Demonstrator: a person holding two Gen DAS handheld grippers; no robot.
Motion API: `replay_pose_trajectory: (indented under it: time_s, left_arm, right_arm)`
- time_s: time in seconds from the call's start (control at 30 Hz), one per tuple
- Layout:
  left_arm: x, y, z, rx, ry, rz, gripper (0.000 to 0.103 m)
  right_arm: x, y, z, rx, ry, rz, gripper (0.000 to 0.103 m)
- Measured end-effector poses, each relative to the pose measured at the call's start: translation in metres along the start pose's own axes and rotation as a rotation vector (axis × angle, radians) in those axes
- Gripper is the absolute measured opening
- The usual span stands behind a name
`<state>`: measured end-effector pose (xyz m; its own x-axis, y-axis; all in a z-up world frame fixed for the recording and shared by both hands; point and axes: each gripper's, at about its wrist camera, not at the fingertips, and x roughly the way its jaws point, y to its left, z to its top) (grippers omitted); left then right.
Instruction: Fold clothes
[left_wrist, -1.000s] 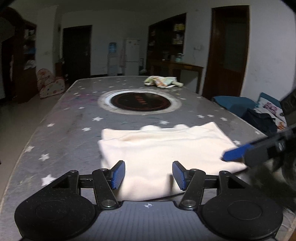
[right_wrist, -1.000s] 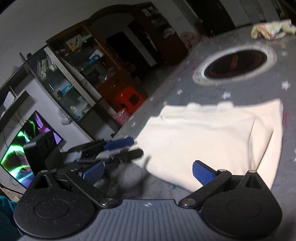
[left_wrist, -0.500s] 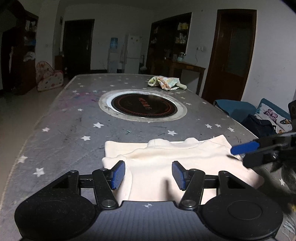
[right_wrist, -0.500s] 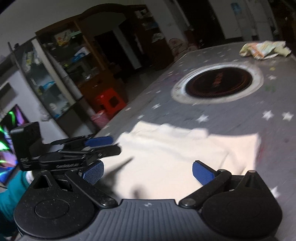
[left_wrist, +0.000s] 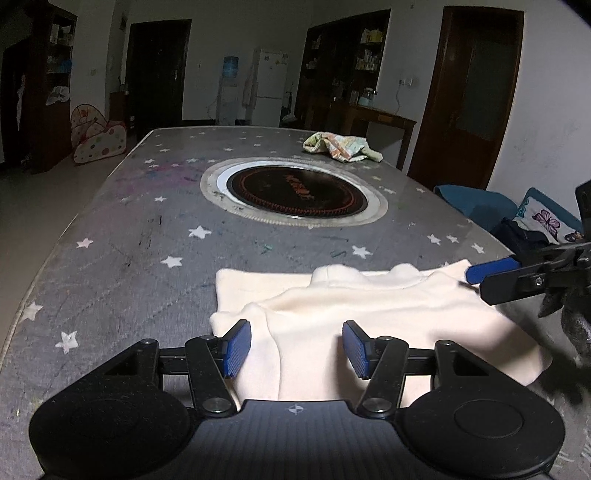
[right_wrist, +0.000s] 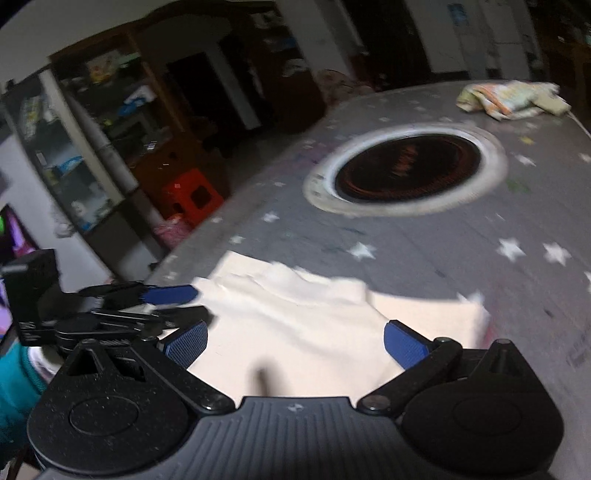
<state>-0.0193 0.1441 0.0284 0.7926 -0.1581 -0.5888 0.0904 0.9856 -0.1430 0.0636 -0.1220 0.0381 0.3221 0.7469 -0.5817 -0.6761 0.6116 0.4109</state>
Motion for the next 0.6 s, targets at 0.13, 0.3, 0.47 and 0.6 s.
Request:
replay_pose_trajectory:
  time_s: [0.13,0.3,0.47,0.6]
  left_arm:
    - [0.000,0.005,0.001,-0.013,-0.002,0.013,0.058]
    - [-0.003,0.013,-0.003,-0.022,0.000,0.024,0.059]
    - [-0.009,0.018,-0.004,-0.044,-0.006,0.027,0.061]
    - [-0.010,0.021,-0.007,-0.063,0.006,0.041,0.068]
  right_arm:
    - [0.020,0.006,0.008,-0.033,0.022,0.032,0.103]
    - [0.040,-0.002,0.005,-0.008,0.053,0.017,0.103]
    - [0.034,0.011,0.007,-0.064,0.053,-0.023,0.102]
    - [0.026,0.029,0.006,-0.137,0.050,-0.052,0.103]
